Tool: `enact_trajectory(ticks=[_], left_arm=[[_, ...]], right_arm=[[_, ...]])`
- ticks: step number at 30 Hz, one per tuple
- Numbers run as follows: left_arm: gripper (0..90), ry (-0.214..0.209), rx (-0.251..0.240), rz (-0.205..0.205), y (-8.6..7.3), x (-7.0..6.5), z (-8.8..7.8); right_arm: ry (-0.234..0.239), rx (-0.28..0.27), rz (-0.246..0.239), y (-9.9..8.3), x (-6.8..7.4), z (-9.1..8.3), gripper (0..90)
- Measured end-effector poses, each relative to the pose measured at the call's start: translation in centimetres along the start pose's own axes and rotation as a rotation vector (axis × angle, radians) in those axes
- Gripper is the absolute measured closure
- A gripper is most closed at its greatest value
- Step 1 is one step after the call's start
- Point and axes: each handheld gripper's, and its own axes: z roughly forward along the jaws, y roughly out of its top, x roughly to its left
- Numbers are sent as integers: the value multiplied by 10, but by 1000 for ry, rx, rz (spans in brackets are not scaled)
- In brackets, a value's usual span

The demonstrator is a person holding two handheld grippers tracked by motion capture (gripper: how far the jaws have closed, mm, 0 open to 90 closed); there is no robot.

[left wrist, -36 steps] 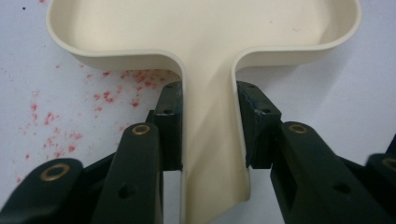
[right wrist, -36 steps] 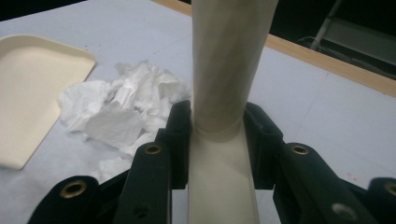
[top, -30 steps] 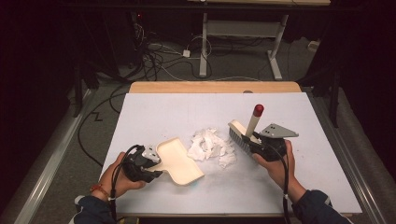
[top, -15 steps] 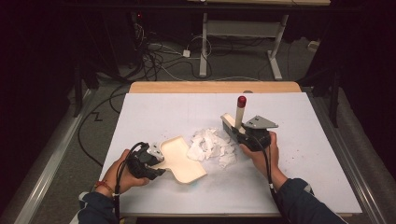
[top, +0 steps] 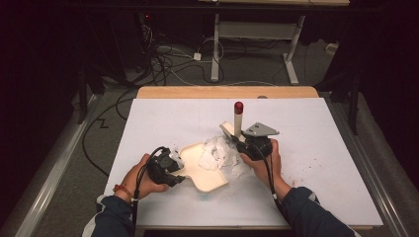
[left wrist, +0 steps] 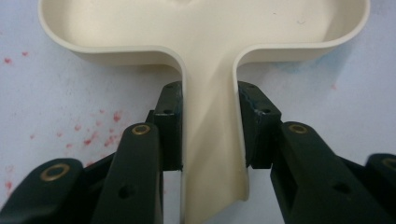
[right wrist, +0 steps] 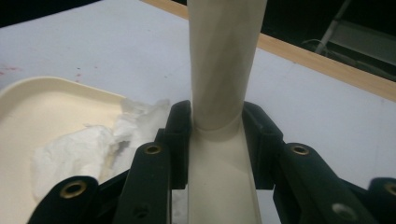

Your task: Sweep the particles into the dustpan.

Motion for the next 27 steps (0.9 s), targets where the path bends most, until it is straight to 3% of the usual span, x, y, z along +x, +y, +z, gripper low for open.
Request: enact_trajectory(ticks=[2,13,22,27], left_arm=[[628,-2,3,0,3,0,2],[628,-3,9,4,15,-5,9],[627,-6,15,12,24,-12,14],[627,-1,23,11,23,-13,17]], right_arm=[[43,-7,15,1,4,0,678],[178,-25,-54,1,27,-7,678],[213,-43,-67,2,37,-12,678],[203,-89,-33,6,31,-21,677]])
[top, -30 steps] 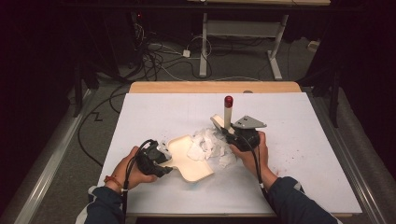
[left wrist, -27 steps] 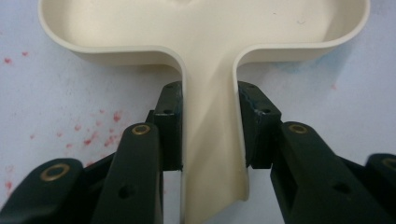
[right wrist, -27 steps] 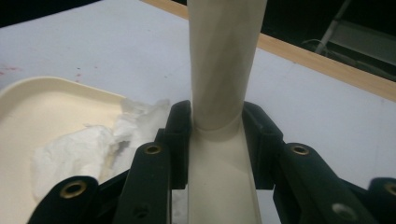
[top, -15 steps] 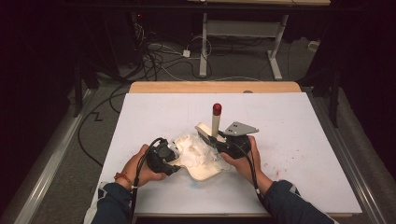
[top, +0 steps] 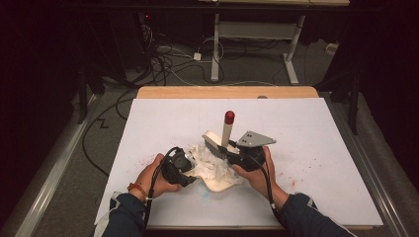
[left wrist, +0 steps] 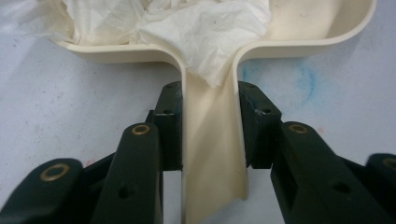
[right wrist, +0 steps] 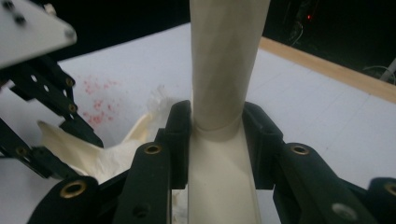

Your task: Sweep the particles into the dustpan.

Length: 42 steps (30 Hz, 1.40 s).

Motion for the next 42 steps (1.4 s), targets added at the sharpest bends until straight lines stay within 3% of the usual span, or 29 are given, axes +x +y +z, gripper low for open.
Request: enact_trajectory(ticks=[5,13,15,18,22,26,29,33,38,42], left_arm=[[627,8,11,-1,-1,-1,3],[627,22,25,7,-3,-4,6],[627,22,26,5,-3,-5,6],[626,22,32,12,-3,-5,6],[627,22,36,15,-3,-7,6],[626,21,39,15,-2,-8,6],[626,20,41,17,-1,-8,7],[627,22,41,26,1,-10,7],[627,17,45,37,4,-11,9],[626,17,47,39,6,-13,10]], right_arm=[[-8,-44,8,9,-7,-19,678],[22,-59,48,12,-20,-44,677],[15,-51,35,11,-24,-53,678],[5,-22,18,8,-29,-65,678],[25,63,-6,-4,-36,-81,677],[101,130,-3,-17,-41,-103,678],[147,166,-22,-26,-37,-115,677],[183,190,-32,-34,-32,-119,678],[238,195,-36,-35,-20,-109,678],[246,172,-41,-32,-13,-102,678]])
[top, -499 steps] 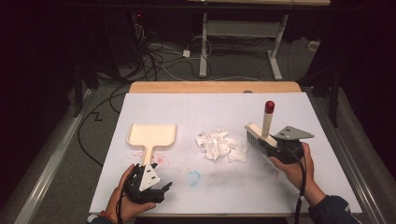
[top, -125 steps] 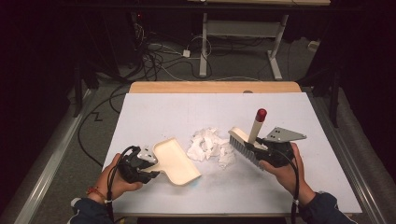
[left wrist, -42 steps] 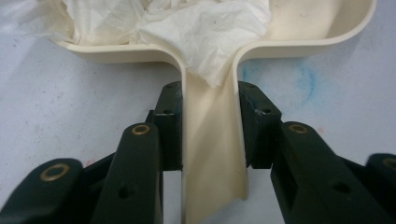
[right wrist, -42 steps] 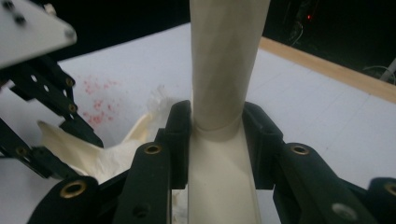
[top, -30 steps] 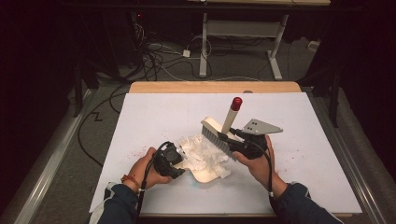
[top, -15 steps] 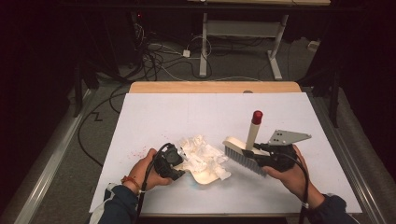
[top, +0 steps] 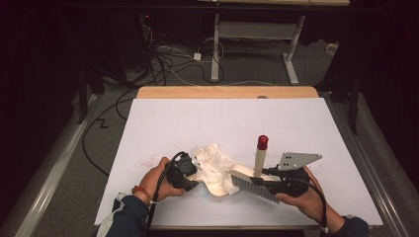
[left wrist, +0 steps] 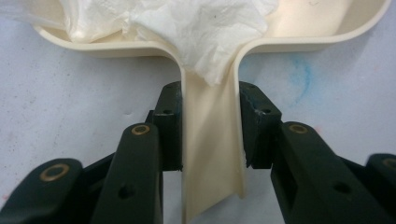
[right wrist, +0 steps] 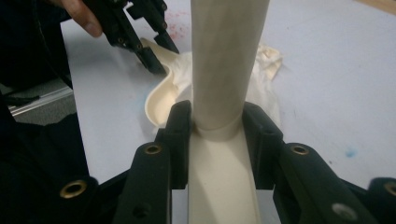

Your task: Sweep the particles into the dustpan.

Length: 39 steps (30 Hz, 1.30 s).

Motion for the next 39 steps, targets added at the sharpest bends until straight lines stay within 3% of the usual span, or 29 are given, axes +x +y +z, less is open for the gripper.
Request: enact_trajectory(ticks=[8,10,15,20,25,29,32,36,39], left_arm=[[626,-4,1,3,3,-5,2],[626,-6,0,-1,2,-5,2],[626,-5,0,1,2,-5,3],[626,-5,-2,-1,2,-5,3],[627,0,1,-3,2,-5,4],[626,5,-3,-3,2,-5,5],[626,6,-7,-2,2,-5,5],[626,6,-14,-7,2,-5,5],[626,6,-17,-10,2,-5,4]], right_arm=[[-26,-90,3,13,5,4,678],[-14,-108,0,15,5,-2,678],[-34,-153,12,16,-1,-23,677],[-137,-160,27,13,-13,-35,678],[-236,-90,30,0,-25,-20,678],[-216,-119,1,-4,-36,0,677],[-226,-116,-46,0,-37,13,678],[-155,-94,-45,0,-35,25,678],[-106,-80,-59,1,-26,24,678]])
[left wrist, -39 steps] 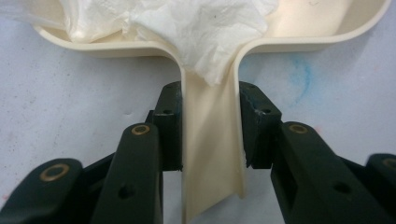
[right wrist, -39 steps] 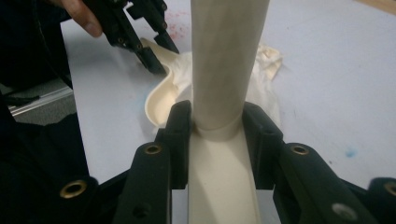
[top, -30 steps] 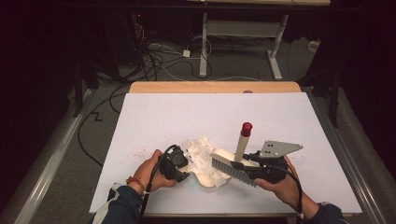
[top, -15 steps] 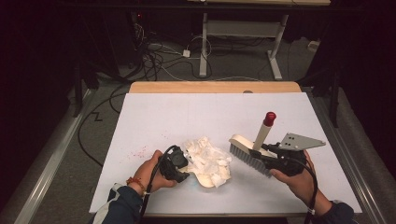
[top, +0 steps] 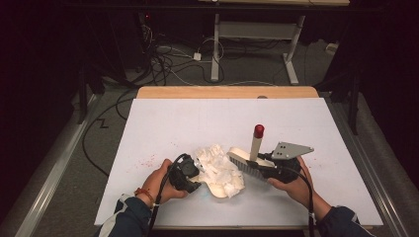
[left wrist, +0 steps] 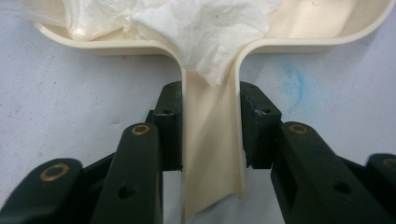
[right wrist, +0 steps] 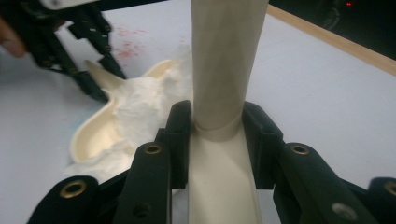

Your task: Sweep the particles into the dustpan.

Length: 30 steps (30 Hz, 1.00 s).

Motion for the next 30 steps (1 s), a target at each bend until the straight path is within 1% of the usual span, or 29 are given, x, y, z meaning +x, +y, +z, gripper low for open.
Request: enact_trajectory(ticks=[2,5,7,9,11,12,13,15,19,21,22,24,26,27,28,29,30], left_arm=[[626,1,0,1,0,0,0],[626,0,-2,-1,0,-1,-1],[626,3,-6,-4,0,-1,-1],[626,1,-7,-5,0,0,-1],[626,2,-7,-3,0,0,-1],[626,0,-6,-2,0,0,-1],[626,2,-7,-3,0,0,-1],[626,0,-6,-3,0,0,-1],[626,2,-7,-4,0,-1,-1],[626,1,-6,-5,0,0,-1],[626,1,-5,-5,0,0,-1],[626,1,-7,-5,0,0,-1],[626,2,-8,-4,0,0,-1],[626,1,-8,-4,0,0,-1],[626,1,-7,-3,0,0,-1],[626,1,-7,-4,0,0,-1],[626,2,-7,-4,0,0,0]], right_arm=[[38,-3,8,2,7,-2,677],[75,1,-2,5,17,-2,677],[93,-1,-3,7,21,-2,677],[89,-13,-12,10,24,-5,677],[83,-30,-15,13,24,-10,678],[74,-39,-11,15,23,-13,677],[55,-52,-6,17,22,-18,677],[49,-72,0,19,19,-24,677],[5,-83,11,21,14,-34,678],[4,-93,34,19,10,-37,678],[-5,-91,39,19,8,-38,677],[-42,-73,38,18,5,-38,677],[-80,-32,38,15,2,-36,677],[-111,-3,38,11,0,-33,678],[-136,15,29,8,-2,-30,677],[-152,27,22,5,-4,-26,678],[-148,30,31,2,-7,-23,677]])
